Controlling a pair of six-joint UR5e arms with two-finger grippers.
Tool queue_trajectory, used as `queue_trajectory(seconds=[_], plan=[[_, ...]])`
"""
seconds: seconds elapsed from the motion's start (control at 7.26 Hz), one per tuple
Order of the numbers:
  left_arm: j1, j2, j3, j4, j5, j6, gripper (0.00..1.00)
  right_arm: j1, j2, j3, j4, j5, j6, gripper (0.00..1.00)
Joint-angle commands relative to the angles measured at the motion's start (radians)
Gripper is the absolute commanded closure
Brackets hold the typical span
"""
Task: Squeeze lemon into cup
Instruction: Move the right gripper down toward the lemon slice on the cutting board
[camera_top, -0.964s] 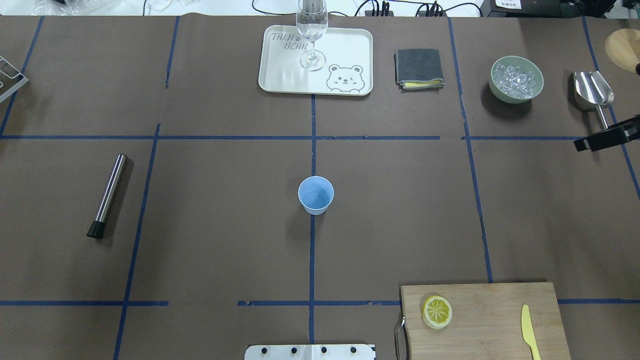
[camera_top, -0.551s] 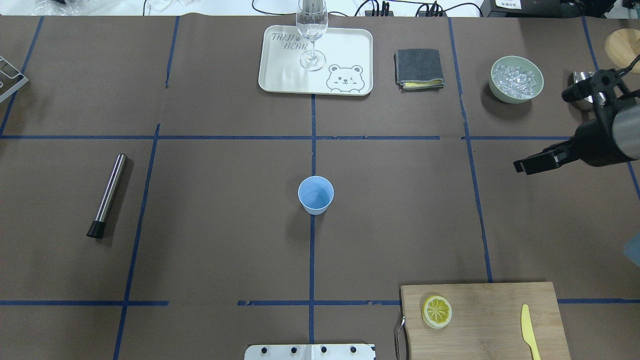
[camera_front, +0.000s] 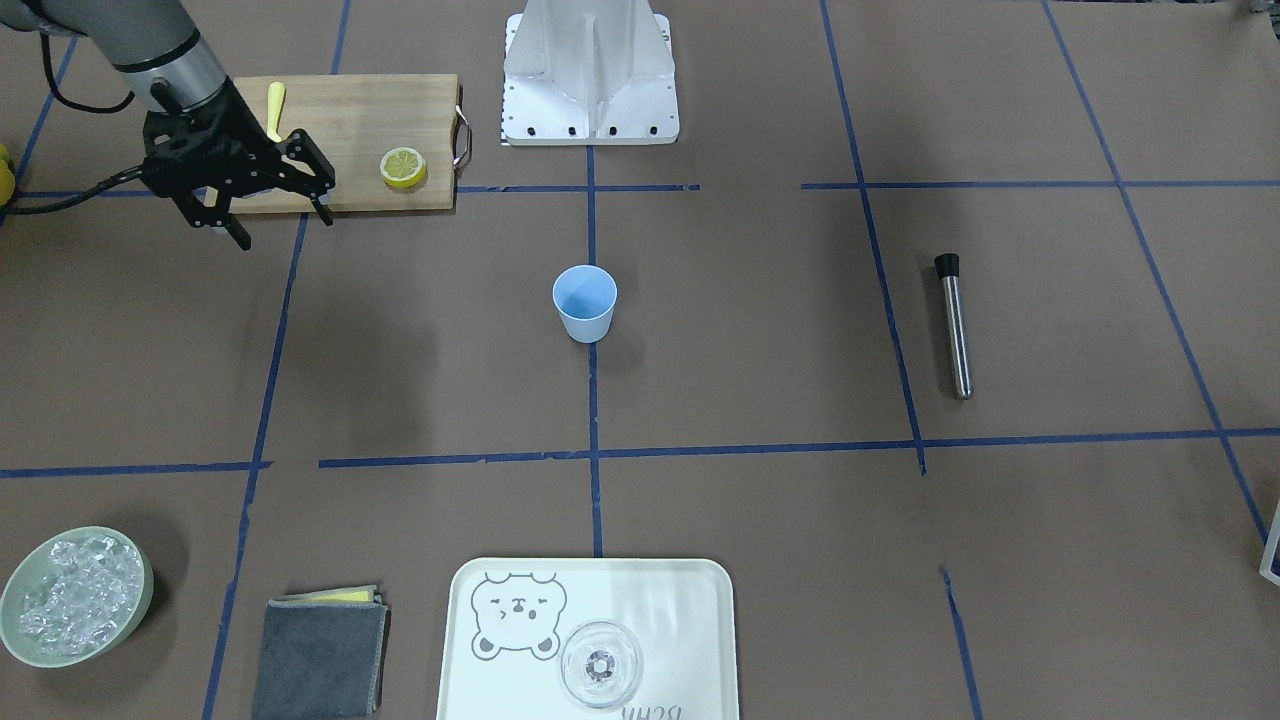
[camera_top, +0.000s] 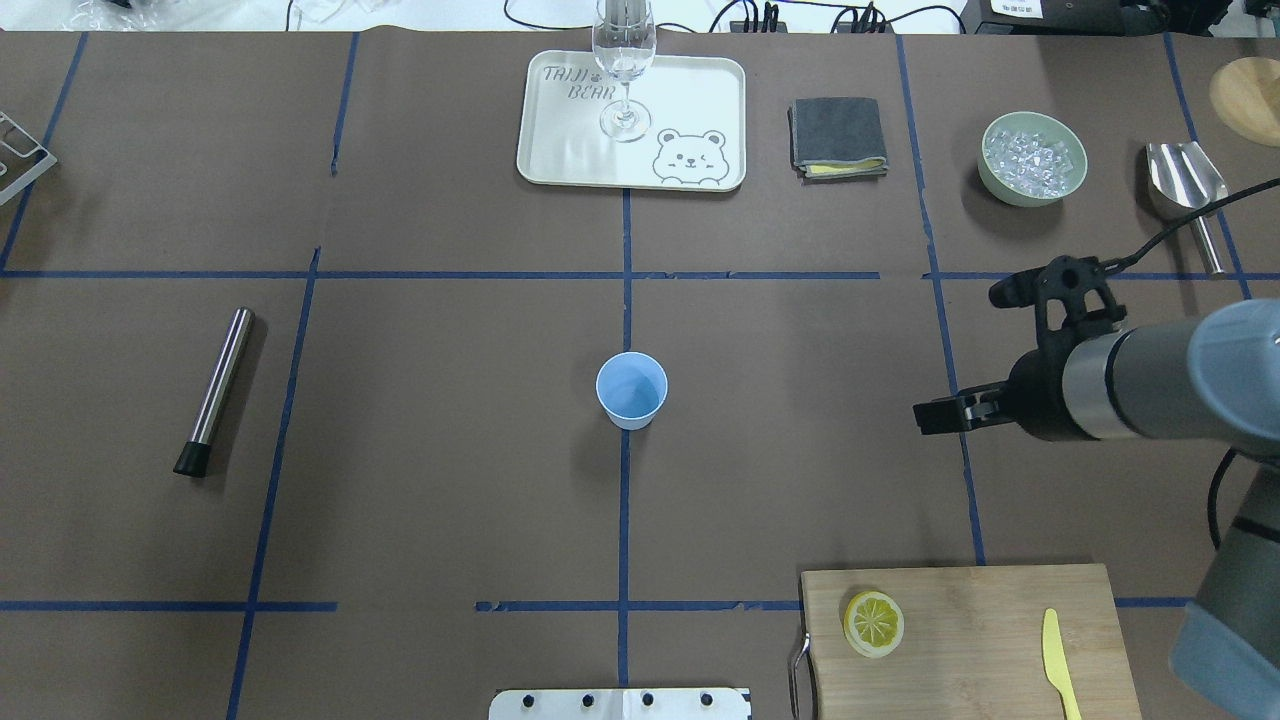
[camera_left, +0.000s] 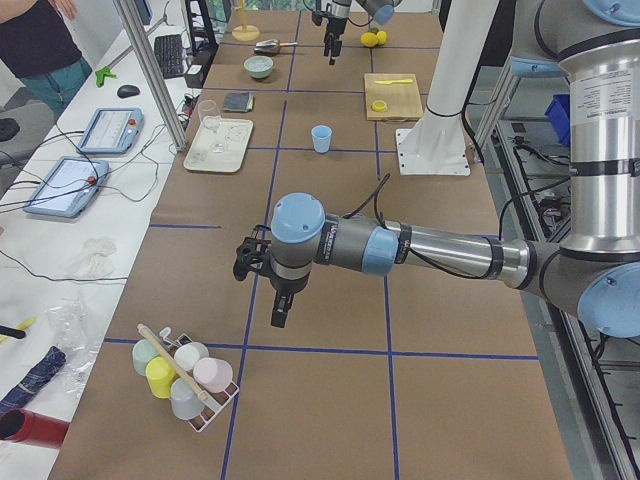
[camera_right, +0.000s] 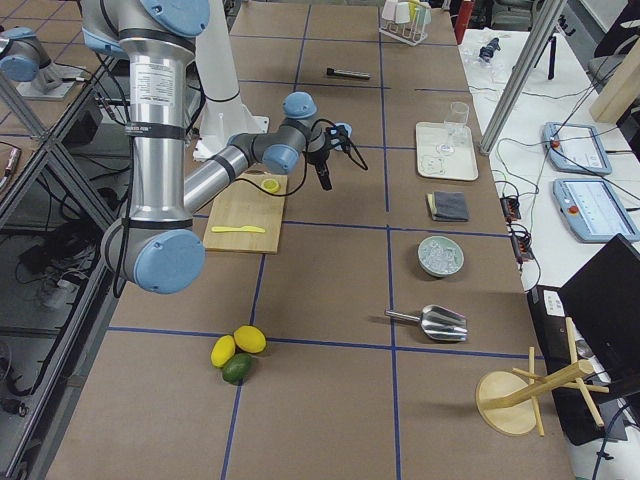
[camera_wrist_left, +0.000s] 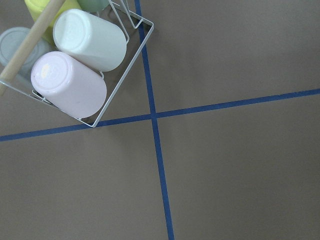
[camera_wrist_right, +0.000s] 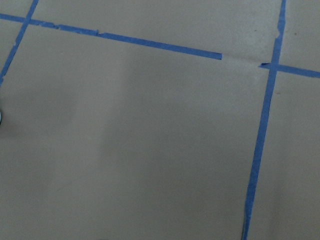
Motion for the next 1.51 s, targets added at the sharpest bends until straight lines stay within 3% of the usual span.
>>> queue_trajectory(seconds=[0.0, 0.28, 1.38], plan=[[-0.001, -0.002, 0.000, 0.001, 0.000, 0.000, 0.00, -0.177, 0.037, 0.032, -0.086, -0.142, 0.162, 0.00], [0.001, -0.003, 0.003, 0.001, 0.000, -0.005, 0.00, -0.367, 0.038, 0.031, -0.106, -0.366, 0.366, 0.00], [-0.002, 0.003, 0.009, 0.001, 0.000, -0.008, 0.00, -0.530, 0.037, 0.026, -0.207, -0.437, 0.395, 0.02]])
